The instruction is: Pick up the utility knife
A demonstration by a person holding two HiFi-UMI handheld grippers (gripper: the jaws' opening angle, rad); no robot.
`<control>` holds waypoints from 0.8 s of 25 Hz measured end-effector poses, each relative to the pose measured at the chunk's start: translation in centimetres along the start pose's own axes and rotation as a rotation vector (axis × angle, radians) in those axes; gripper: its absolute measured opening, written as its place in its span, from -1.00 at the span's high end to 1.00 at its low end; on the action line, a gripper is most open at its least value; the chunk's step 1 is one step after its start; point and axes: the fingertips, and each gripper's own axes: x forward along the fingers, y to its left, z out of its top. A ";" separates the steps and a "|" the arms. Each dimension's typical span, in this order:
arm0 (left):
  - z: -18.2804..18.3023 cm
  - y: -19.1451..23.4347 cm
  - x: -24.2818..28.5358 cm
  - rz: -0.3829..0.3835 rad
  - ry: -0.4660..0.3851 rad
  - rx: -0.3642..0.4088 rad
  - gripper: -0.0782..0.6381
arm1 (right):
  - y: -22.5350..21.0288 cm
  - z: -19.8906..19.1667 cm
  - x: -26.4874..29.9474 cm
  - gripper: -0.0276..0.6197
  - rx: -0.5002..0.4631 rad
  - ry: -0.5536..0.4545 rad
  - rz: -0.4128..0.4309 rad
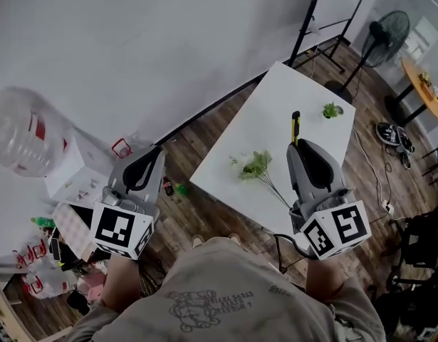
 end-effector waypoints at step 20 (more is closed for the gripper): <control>-0.4 -2.4 2.9 -0.084 -0.010 0.019 0.78 | -2.0 -3.0 -3.4 0.67 0.018 0.100 -0.087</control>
